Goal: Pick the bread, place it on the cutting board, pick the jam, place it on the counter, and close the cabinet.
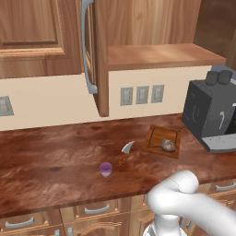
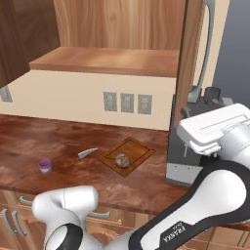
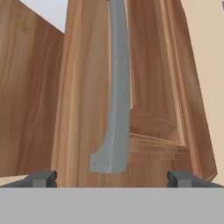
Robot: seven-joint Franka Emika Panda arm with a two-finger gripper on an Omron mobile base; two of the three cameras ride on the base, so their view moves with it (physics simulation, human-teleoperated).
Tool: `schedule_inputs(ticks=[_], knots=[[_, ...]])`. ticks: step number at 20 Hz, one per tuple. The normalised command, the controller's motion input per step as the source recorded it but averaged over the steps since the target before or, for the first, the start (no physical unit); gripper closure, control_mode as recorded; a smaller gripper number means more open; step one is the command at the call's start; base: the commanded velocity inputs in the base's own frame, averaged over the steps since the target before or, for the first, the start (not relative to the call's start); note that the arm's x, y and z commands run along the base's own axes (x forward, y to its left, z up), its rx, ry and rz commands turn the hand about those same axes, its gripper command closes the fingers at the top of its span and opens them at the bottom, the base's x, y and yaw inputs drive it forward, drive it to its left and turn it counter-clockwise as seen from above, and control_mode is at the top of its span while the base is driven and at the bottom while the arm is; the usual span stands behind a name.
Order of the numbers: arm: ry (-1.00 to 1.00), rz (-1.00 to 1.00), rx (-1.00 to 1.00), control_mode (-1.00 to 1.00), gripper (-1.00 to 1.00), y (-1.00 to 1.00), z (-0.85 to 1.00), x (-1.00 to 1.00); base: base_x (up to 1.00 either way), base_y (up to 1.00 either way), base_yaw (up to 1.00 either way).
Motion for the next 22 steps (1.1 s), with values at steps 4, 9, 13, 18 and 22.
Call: schedule_inputs(ticks=[4, 9, 13, 18, 22], knots=[[-0.02, 0.09, 0.00, -1.00, -1.00, -0.16, 0.00, 0.08, 0.00, 0.00, 0.00], [-0.01, 0.09, 0.00, -1.00, -1.00, -0.16, 0.00, 0.06, 0.00, 0.00, 0.00], [0.00, 0.09, 0.00, -1.00, -1.00, -0.04, 0.00, 0.03, 0.00, 0.00, 0.00], [0.00, 0.09, 0.00, -1.00, -1.00, -0.03, 0.00, 0.14, 0.00, 0.00, 0.00], [0.00, 0.07, 0.00, -1.00, -1.00, -0.05, 0.00, 0.24, 0.00, 0.00, 0.00]])
